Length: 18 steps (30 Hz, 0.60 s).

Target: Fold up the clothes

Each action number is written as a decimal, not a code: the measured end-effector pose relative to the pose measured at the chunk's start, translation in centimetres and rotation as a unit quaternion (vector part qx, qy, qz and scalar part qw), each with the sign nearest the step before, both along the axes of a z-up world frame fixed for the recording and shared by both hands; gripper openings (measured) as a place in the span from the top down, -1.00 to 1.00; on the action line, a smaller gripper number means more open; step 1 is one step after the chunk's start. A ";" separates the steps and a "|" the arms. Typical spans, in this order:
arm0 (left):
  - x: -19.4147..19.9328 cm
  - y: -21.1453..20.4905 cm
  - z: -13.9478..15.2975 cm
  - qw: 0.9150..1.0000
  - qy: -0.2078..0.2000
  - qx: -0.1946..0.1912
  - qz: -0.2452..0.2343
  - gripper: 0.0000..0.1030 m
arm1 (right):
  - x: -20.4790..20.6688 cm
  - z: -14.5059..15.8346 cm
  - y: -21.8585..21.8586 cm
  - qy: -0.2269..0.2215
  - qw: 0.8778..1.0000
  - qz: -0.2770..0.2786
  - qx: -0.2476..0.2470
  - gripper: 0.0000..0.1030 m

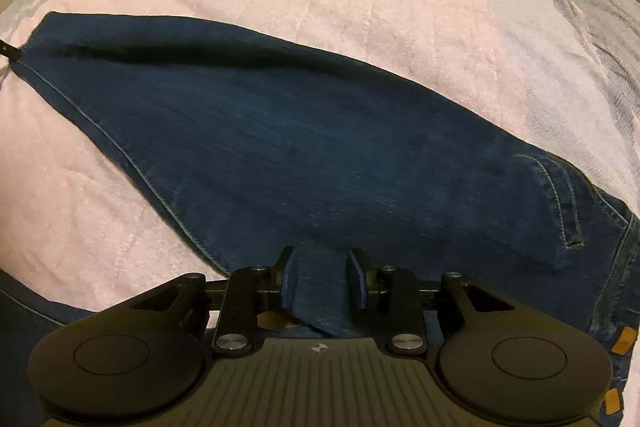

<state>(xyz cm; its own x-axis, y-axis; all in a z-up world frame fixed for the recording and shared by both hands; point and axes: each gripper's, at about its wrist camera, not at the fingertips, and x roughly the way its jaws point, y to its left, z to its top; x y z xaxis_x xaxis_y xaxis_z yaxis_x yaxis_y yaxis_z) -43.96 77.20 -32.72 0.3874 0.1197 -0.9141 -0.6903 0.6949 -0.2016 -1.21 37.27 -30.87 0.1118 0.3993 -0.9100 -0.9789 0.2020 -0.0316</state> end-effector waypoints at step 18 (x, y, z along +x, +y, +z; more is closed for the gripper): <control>2.8 -9.5 6.5 0.986 -0.115 -0.003 0.117 0.77 | 7.4 1.8 -6.6 0.058 0.986 -0.146 0.056 0.37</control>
